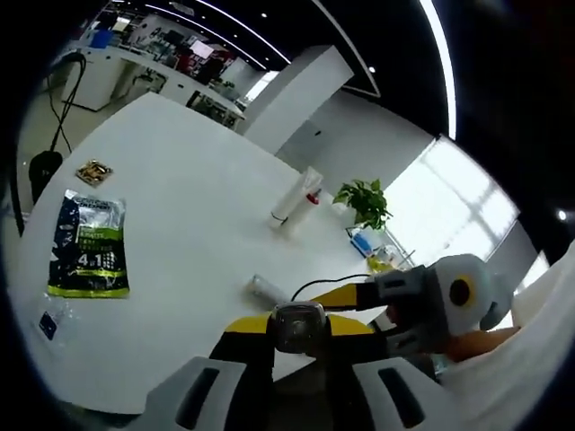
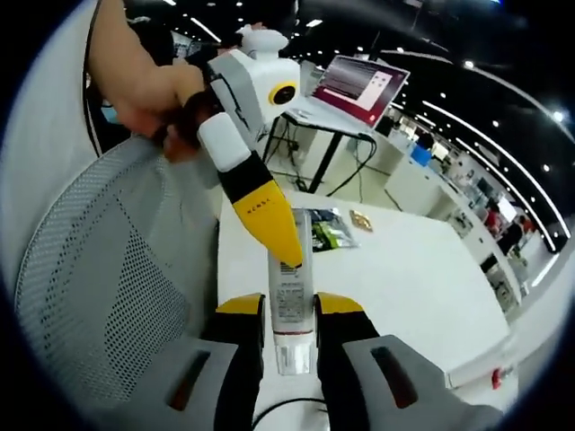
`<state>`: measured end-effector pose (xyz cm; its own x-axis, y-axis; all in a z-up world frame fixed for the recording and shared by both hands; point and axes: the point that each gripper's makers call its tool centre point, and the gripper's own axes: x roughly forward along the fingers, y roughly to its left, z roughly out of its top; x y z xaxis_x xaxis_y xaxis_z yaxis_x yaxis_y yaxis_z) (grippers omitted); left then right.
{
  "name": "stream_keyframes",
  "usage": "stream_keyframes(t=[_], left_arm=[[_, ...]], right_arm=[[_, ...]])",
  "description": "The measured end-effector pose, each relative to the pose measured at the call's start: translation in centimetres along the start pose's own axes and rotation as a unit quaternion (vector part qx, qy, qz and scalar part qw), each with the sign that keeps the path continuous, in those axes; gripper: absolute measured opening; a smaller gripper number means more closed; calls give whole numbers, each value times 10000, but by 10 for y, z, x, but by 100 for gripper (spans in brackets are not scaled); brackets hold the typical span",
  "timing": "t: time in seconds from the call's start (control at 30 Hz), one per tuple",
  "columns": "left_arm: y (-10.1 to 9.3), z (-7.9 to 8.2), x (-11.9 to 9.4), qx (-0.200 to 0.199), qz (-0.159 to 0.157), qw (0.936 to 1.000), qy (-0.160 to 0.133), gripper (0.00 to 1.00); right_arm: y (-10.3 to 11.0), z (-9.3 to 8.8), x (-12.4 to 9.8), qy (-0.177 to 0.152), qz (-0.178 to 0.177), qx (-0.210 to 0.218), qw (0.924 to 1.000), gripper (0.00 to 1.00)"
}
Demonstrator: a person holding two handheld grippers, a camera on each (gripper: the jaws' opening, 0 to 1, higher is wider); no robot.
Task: Arrange the skincare products in the storage area until every visible bottle or jar stands upright without overlapping.
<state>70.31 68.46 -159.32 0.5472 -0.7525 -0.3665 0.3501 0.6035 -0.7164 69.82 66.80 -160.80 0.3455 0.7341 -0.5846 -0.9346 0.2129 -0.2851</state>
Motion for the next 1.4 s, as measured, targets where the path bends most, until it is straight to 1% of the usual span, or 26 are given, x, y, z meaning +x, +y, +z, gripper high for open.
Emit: stream_keyframes(t=[0.1,0.13,0.17,0.2,0.27,0.33,0.4,0.43,0.47,0.5,0.57,0.63,0.67,0.7,0.73,0.77,0.8,0.83,0.9,0.93,0.97,1.03,1.1,1.23,1.37,1.4], left_arm=[[4,5,-2,-120,39,9998,-123,20],[6,10,-4,-210,71,9994,-258,20],[7,12,-5,-278,51,9991,-311,20],[8,16,-6,-373,42,9984,-424,20],[9,19,-9,-431,13,9978,-497,20],[10,24,-11,-475,-1,9968,-650,20],[11,29,-14,-551,-34,9953,-793,20],[11,30,-14,-569,-38,9950,-822,20],[11,32,-15,-631,-124,9939,-895,20],[10,34,-16,-653,-166,9932,-946,20],[7,38,-18,-627,-225,9921,-1061,20],[7,40,-20,-712,-264,9908,-1119,20],[7,41,-20,-756,-297,9902,-1140,20],[6,42,-21,-794,-339,9894,-1170,20],[6,43,-21,-815,-366,9889,-1183,20],[0,45,-21,-1009,-579,9858,-1211,20],[2,46,-23,-1065,-578,9848,-1245,20],[2,46,-23,-1117,-601,9840,-1253,20],[0,49,-24,-1415,-784,9780,-1313,20],[1,50,-24,-1441,-804,9774,-1318,20],[1,50,-25,-1548,-856,9753,-1320,20],[-1,50,-25,-1677,-953,9729,-1274,20],[-2,49,-24,-1686,-1002,9727,-1241,20],[-7,49,-25,-1779,-1128,9701,-1205,20],[-4,49,-26,-1962,-1148,9663,-1203,21],[-5,48,-24,-2024,-1158,9654,-1168,21]], right_arm=[[-3,-3,0,-25,-22,457,9989,29],[-5,-3,0,-173,29,1265,9918,32],[-7,-4,0,-236,47,1673,9856,37],[-11,-9,-1,-263,85,2433,9696,42],[-16,-12,-1,-444,133,3248,9446,51],[-20,-23,-3,-489,204,4268,9028,56],[-24,-26,-4,-631,277,4754,8771,56],[-25,-25,-4,-777,367,5121,8546,56],[-25,-25,-5,-803,420,5248,8464,56],[-23,-20,-5,-959,603,5592,8212,56],[-23,-14,-6,-1179,848,6052,7827,57],[-31,-7,-7,-1587,989,6656,7225,57],[-32,-3,-8,-1710,1043,6790,7063,56],[-36,0,-9,-1882,1118,7007,6791,54],[-38,1,-8,-1995,1158,7098,6656,53],[-40,3,-8,-2100,1229,7219,6478,52],[-42,5,-8,-2168,1266,7290,6368,51],[-45,8,-8,-2318,1288,7383,6202,49],[-48,15,-10,-2467,1391,7498,5979,44],[-50,17,-11,-2569,1384,7505,5930,43],[-54,20,-11,-2689,1363,7555,5817,43],[-58,25,-13,-2851,1347,7520,5789,41],[-56,30,-12,-2852,1348,7496,5820,39],[-55,37,-10,-2861,1430,7352,5976,28],[-49,40,-8,-2786,1596,7290,6045,26],[-51,40,-9,-2840,1629,7282,6021,24]])
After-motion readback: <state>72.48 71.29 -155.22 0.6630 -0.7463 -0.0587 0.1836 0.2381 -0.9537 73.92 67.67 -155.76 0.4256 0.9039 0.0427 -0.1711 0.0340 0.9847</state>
